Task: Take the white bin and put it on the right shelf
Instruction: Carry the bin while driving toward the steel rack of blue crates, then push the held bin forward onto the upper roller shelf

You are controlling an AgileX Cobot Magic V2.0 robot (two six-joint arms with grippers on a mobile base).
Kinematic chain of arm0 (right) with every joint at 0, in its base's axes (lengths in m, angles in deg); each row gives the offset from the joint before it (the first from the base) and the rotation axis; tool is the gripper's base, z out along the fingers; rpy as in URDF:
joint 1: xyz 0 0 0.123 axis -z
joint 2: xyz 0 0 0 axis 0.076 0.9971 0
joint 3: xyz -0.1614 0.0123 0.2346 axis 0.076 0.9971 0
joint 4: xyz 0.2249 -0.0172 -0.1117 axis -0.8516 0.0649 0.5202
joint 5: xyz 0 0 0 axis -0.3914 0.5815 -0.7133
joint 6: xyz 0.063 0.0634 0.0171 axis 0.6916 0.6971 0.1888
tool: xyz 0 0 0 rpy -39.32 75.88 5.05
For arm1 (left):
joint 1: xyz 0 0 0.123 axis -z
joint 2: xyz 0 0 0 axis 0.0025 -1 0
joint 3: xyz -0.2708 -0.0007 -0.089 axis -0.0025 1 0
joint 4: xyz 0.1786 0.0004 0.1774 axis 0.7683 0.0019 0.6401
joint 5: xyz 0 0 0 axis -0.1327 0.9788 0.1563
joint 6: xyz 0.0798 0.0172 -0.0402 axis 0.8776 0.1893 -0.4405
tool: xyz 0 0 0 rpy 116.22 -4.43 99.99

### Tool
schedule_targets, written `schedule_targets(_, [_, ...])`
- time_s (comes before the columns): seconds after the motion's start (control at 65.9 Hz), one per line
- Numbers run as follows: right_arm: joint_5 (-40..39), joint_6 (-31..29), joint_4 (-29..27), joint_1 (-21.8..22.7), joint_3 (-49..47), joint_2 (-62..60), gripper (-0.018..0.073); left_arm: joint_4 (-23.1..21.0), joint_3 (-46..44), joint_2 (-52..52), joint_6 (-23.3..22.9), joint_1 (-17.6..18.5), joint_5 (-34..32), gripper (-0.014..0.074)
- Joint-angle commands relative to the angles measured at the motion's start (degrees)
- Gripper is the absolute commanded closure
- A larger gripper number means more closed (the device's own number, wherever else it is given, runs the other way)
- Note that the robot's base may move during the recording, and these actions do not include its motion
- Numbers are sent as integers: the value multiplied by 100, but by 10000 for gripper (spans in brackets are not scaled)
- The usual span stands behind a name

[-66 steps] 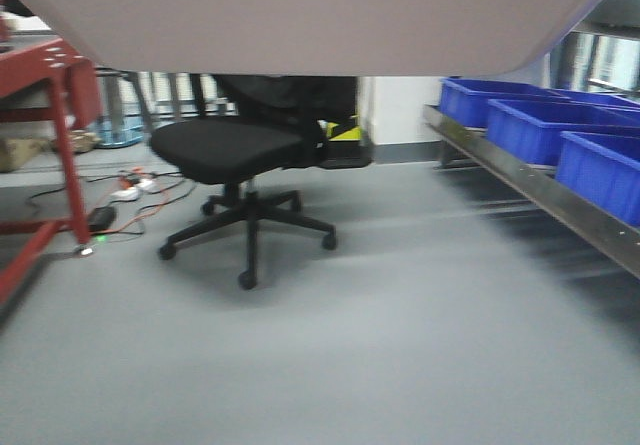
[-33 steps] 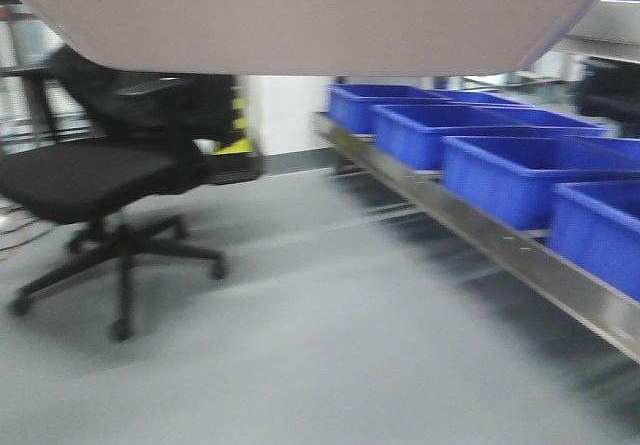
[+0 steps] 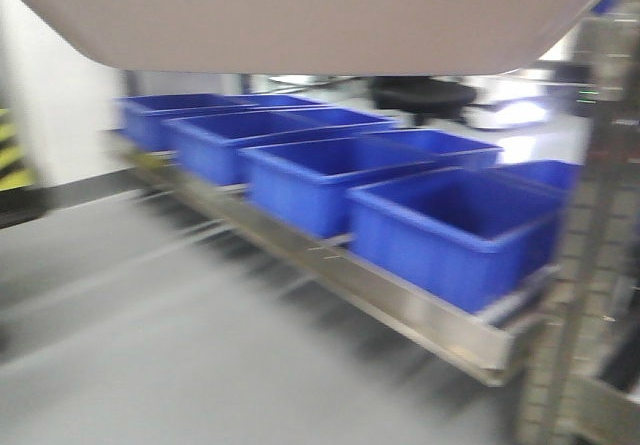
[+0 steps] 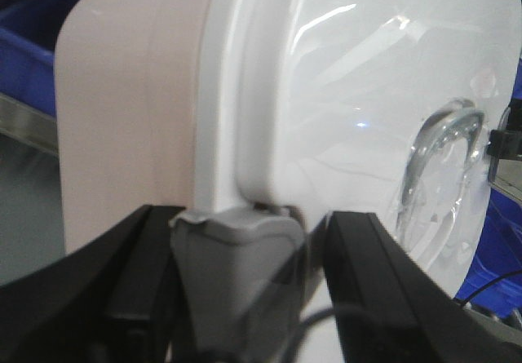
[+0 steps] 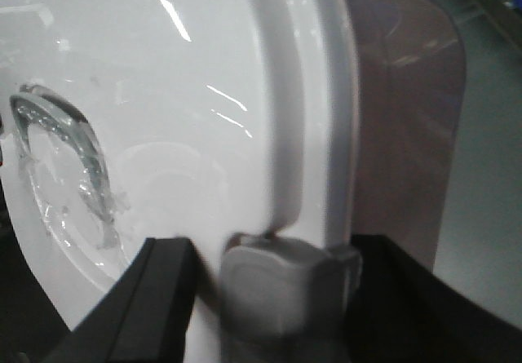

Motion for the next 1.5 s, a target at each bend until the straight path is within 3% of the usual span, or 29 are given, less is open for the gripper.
schedule_targets(0.0, [664,-48,-1109,-97,-220,-99,135,-1157,-201,114,44,140,450,356])
schedule_targets(1.486, [664,-48,-1109,-97,-220,-99,135,-1157,-201,114,44,140,446,356])
